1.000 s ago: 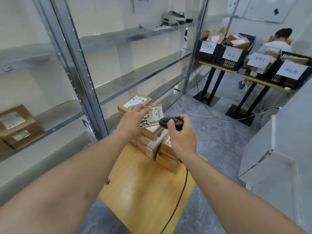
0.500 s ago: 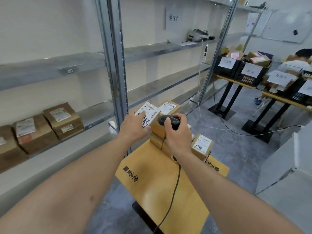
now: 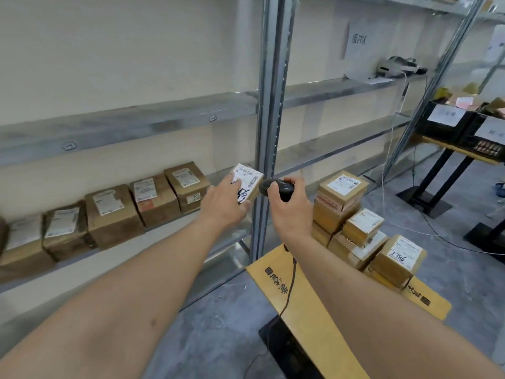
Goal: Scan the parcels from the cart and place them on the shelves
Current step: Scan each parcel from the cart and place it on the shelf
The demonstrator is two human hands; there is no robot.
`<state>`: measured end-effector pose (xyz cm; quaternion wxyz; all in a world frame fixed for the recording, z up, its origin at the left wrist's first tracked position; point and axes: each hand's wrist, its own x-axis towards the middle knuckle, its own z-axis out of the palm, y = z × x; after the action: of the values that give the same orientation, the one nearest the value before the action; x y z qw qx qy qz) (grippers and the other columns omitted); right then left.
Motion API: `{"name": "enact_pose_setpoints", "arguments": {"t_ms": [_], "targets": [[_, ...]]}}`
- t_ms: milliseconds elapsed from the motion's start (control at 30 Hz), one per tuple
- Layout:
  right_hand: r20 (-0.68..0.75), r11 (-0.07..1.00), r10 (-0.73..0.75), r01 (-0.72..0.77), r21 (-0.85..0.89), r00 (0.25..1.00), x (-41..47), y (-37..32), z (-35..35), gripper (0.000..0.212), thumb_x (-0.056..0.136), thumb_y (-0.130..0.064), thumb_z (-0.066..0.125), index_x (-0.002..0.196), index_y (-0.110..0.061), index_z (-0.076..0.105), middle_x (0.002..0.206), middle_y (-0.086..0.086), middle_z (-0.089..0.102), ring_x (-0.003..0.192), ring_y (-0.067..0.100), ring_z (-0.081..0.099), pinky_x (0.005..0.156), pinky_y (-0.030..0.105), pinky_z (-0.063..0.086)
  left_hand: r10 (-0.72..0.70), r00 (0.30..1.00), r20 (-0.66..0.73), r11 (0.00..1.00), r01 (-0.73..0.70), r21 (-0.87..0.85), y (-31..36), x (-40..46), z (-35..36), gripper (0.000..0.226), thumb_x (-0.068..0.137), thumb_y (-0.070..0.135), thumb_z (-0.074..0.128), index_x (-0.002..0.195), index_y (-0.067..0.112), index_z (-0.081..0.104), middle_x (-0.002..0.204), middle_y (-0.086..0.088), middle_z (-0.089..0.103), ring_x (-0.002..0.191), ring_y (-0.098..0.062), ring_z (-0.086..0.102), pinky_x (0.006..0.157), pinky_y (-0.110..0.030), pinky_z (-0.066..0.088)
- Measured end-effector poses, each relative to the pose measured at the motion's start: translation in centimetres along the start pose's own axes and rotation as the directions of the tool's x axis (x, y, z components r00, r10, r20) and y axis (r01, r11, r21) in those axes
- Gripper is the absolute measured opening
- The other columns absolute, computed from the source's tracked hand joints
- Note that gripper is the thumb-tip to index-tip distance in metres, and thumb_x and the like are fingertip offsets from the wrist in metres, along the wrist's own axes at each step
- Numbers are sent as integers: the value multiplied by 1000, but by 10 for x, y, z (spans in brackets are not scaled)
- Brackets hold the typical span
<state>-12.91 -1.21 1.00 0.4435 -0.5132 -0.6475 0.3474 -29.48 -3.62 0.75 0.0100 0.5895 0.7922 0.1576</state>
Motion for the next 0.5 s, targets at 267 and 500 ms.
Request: {"name": "enact_pose_setpoints", "arguments": {"t_ms": [267,500], "targets": [[200,998,-51,44,41,979,-1,-23,90,30,100,-51,58,125,-34,54,105,-6,67,98,19,64,85,35,51,-242,969,-48,970,243,10,-85,-21,-16,61,96,53,59,145,17,56,163,-2,40,130,-37,55,102,-46,48],[420,994,-98,67,86,902,-1,-31,166,31,100,-54,56,124,-36,52,102,-12,68,98,17,65,91,42,56,-477,877,-67,875,480,64,-150,-39,-26,63,97,52,59,150,17,51,167,-3,34,129,-41,56,103,-47,49]]}}
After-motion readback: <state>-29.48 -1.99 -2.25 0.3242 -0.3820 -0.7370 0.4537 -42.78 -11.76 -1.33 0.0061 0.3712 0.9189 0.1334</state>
